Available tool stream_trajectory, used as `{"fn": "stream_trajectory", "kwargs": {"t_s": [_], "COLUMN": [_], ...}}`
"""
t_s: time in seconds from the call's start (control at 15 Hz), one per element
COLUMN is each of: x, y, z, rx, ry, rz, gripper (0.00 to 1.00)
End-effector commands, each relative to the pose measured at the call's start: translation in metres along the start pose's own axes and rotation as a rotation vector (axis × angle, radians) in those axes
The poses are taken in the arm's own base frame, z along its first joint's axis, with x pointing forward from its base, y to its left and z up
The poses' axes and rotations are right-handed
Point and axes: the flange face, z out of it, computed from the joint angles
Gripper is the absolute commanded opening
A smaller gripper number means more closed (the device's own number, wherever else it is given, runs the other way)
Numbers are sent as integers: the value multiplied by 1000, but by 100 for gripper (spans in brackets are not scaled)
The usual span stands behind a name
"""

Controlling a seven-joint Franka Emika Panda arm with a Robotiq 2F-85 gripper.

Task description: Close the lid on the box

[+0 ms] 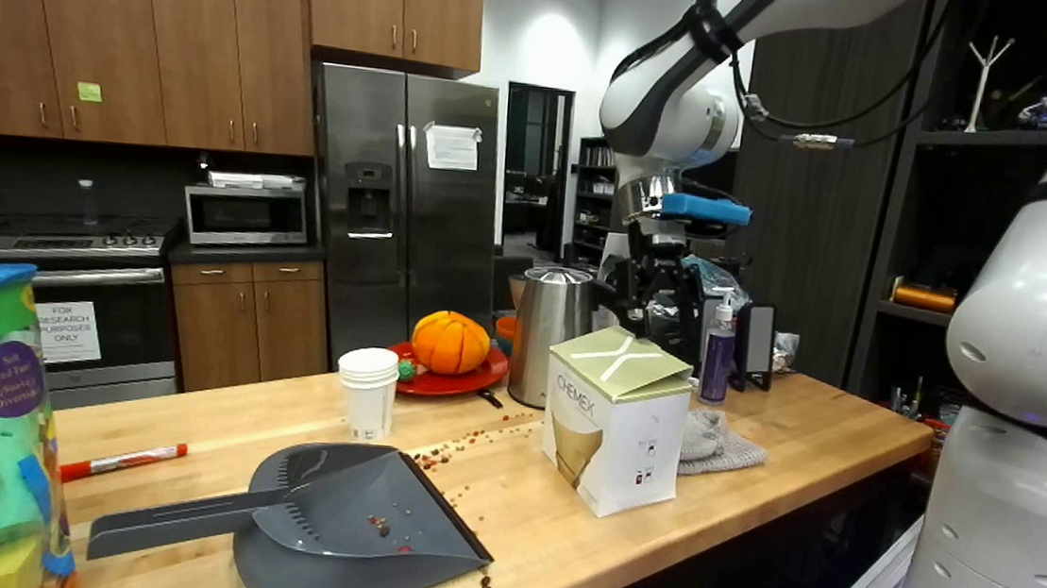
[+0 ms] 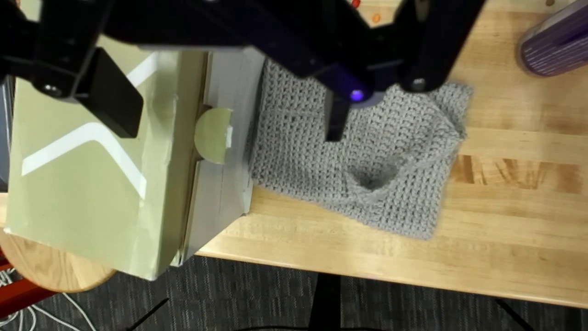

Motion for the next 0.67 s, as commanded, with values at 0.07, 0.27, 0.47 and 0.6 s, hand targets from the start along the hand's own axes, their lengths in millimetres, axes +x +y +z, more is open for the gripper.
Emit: {"fn": "stream_trajectory", "kwargs": {"t_s": [0.07,0.27,0.47,0.6], "x": [-5,-1,3,5], "y": [5,6,7,8], "z": [0,4,8,12], "rx": [-6,-1,3,8], "ry": [4,-7,-23,-33], "rz": [9,6,6,7], "gripper": [100,100,100,100]}}
